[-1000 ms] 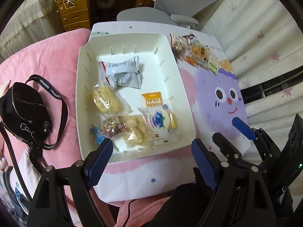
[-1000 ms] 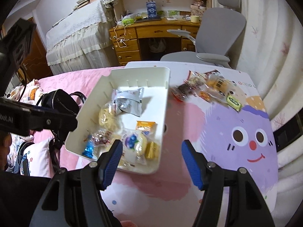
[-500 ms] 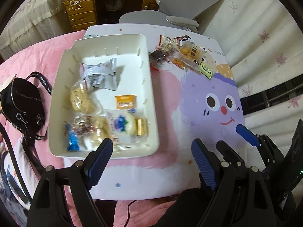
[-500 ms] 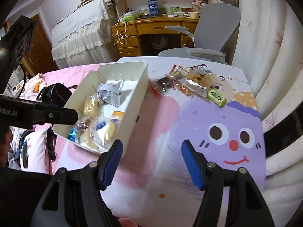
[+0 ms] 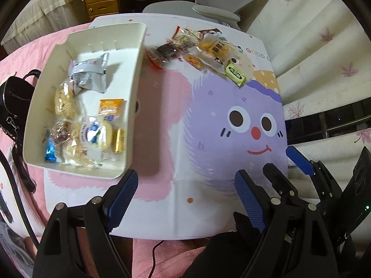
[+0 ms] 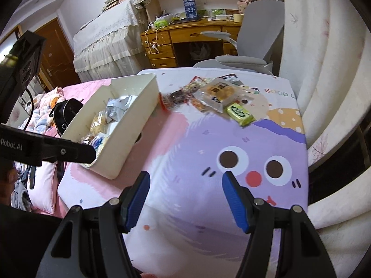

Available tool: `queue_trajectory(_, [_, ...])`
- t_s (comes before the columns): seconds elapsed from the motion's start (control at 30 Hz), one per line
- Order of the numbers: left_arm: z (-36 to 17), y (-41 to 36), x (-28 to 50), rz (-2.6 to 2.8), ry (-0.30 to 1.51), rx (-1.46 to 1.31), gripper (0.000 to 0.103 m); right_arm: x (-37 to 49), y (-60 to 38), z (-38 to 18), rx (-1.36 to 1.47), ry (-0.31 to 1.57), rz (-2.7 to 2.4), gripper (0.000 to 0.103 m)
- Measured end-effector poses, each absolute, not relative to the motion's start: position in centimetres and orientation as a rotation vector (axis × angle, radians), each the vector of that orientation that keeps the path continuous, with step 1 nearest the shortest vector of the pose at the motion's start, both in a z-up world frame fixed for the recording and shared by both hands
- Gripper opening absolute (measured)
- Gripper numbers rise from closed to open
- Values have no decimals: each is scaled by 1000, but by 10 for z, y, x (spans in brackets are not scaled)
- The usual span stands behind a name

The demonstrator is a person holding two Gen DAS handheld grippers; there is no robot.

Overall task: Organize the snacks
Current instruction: 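Withdraw both tools from the tray toward the remaining snacks, then grasp the yellow puffs bag with the left tool while the right tool grasps the green packet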

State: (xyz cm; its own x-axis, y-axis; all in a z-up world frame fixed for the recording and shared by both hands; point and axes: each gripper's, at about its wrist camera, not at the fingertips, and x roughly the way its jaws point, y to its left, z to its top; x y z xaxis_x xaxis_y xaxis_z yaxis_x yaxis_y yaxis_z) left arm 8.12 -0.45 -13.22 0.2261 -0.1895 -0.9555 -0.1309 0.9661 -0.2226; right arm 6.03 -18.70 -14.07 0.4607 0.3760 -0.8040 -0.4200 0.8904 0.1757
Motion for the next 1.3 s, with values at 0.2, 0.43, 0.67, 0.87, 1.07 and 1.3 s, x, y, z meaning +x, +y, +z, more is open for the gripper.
queue_trajectory(0.2, [-127, -18, 113, -42, 1336, -268, 84, 78, -209, -148, -14, 973, 485, 65])
queue_trajectory(0.43, [-120, -33, 164, -58, 1337, -199, 85, 104, -220, -154, -32, 926, 477, 65])
queue_trajectory(0.67, [-132, -51, 223, -88, 1399, -108, 90, 145, -213, -165, -84, 886, 473, 65])
queue_trajectory(0.87, [-155, -61, 277, -121, 1443, -47, 91, 182, -202, -182, -138, 868, 463, 65])
queue_trajectory(1.07, [-186, -68, 325, -148, 1480, 11, 94, 216, -188, -208, -230, 856, 454, 65])
queue_trajectory(1.3, [-223, -76, 364, -171, 1541, 48, 94, 244, -178, -238, -300, 856, 444, 65])
